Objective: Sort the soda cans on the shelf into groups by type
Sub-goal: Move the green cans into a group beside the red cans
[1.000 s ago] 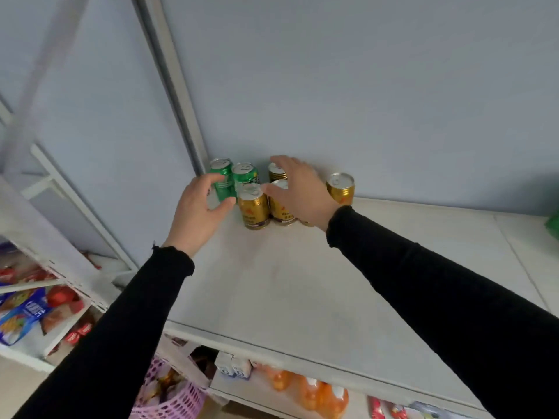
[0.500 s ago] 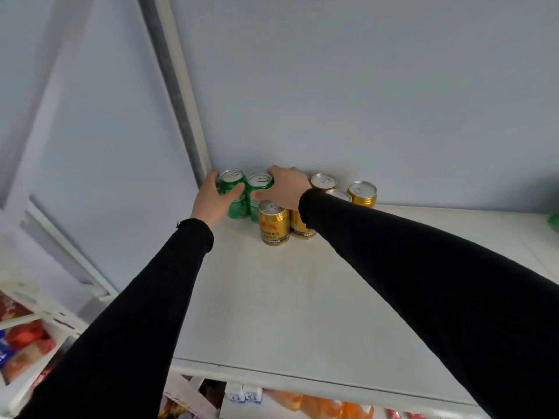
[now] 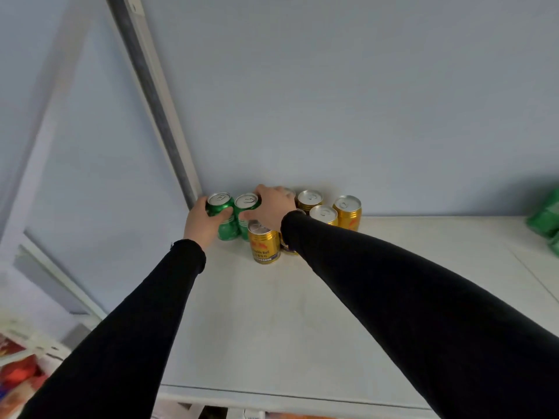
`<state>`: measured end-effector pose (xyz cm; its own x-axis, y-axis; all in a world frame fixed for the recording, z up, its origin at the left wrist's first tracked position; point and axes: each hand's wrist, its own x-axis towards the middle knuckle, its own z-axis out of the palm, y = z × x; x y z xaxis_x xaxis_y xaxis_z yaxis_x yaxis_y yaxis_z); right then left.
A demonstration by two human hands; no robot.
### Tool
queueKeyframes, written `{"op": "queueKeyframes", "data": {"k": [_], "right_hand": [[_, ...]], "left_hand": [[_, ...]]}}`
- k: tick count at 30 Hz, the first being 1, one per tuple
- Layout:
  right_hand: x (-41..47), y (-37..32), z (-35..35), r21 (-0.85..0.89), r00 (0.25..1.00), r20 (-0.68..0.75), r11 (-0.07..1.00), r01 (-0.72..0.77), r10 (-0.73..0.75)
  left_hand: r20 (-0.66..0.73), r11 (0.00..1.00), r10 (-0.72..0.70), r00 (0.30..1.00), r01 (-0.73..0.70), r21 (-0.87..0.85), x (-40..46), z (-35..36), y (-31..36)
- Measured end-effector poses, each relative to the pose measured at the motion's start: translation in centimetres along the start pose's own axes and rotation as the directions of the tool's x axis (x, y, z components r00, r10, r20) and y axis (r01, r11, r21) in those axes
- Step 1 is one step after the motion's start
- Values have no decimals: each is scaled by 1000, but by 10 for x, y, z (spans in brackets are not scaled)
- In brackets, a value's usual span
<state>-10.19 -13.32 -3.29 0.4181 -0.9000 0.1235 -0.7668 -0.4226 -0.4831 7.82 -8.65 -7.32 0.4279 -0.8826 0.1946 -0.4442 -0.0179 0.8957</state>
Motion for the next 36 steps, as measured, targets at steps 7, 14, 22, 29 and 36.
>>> {"op": "queueKeyframes", "data": {"k": [7,14,22,29,36], "right_hand": [[-6,-4,-11,205,998,-68,979,22,-8],[-30,12,-75,681,923,-382,691,243,53],[-143,125,-152,704,786,-570,634,319,237],[-283,286,-193,684,681,-585,720,122,441],[-375,427,-250,632,634,-598,775,-5,491]], "left_hand": [[-74,1000,-14,997,15,20,-9,-4,15],[-153,982,181,972,-187,-30,-24,-16,81],[48,901,428,903,-422,-100,-74,67,187],[374,871,491,787,-436,-225,-168,232,241],[546,886,462,699,-390,-251,-253,403,280]]}}
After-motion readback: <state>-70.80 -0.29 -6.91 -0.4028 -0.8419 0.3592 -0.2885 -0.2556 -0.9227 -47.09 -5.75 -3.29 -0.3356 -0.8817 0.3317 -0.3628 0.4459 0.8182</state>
